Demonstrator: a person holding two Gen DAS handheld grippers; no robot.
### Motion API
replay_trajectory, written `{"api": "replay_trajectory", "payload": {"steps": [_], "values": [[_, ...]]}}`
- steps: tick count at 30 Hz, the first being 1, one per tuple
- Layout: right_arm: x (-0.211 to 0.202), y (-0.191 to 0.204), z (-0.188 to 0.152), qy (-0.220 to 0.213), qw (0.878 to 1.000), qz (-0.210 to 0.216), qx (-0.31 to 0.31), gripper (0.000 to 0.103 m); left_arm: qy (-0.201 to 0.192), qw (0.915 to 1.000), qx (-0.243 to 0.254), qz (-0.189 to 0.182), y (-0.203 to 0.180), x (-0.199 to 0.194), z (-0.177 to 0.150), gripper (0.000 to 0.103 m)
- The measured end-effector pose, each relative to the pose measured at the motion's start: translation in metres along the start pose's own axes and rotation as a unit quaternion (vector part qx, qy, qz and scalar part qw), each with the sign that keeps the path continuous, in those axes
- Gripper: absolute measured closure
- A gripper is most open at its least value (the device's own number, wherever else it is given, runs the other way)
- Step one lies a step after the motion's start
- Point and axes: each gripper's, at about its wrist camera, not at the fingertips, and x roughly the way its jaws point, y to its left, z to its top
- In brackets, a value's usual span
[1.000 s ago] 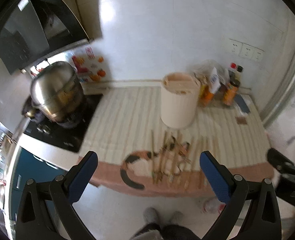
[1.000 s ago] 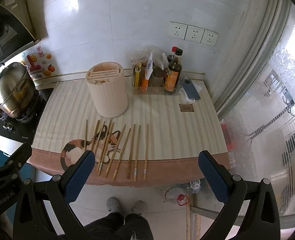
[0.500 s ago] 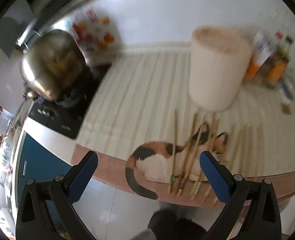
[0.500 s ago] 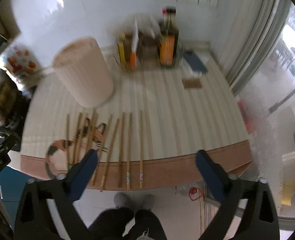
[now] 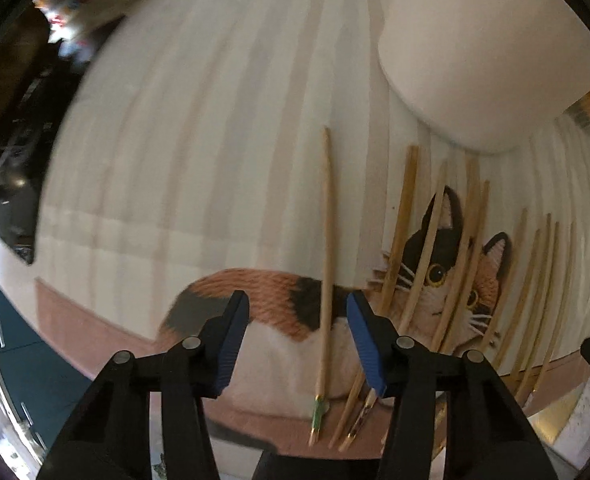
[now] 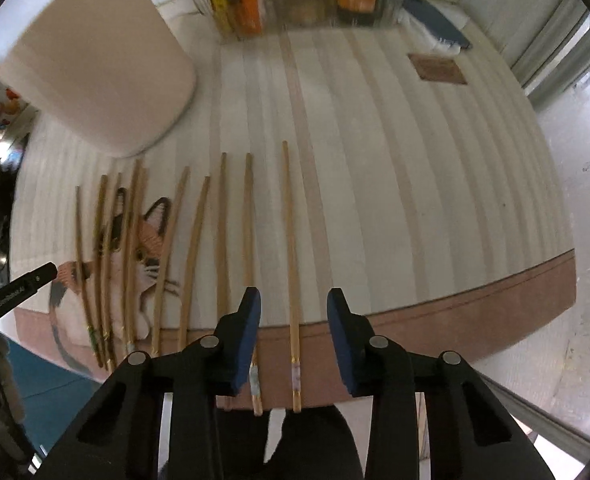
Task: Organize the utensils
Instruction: 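Lower the left tool onto a chopstick and close it while the right tool grasps another chopstick, then lift the left tool's chopstick toward the cream holder while the right tool carries its chopstick too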
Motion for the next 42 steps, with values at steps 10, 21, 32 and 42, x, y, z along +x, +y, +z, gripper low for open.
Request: {"api": "replay_trajectory", "payload": {"steps": [10,21,32,42], "values": [[0.052,0.0,0.021,0.055,0.998,-0.027,0.033,0.067,0.001,0.9972,0.069,-0.027,-0.024,0.009,0.012,0.098],[0.06,0.014,0.036,0.045,0.997,-0.055,0.041,0.096,0.008,0.9946,0.082,-0.063,-0.016,0.001,0.037,0.099],[0.086,0.01,0.071,0.092,0.995,-0.045,0.009,0.095,0.009,0.995,0.094,-0.03,-0.028,0.011,0.05,0.094],[0.089,0.021,0.069,0.098,0.994,-0.055,-0.011,0.094,0.007,0.997,0.074,-0.022,-0.058,0.011,0.052,0.098]]}}
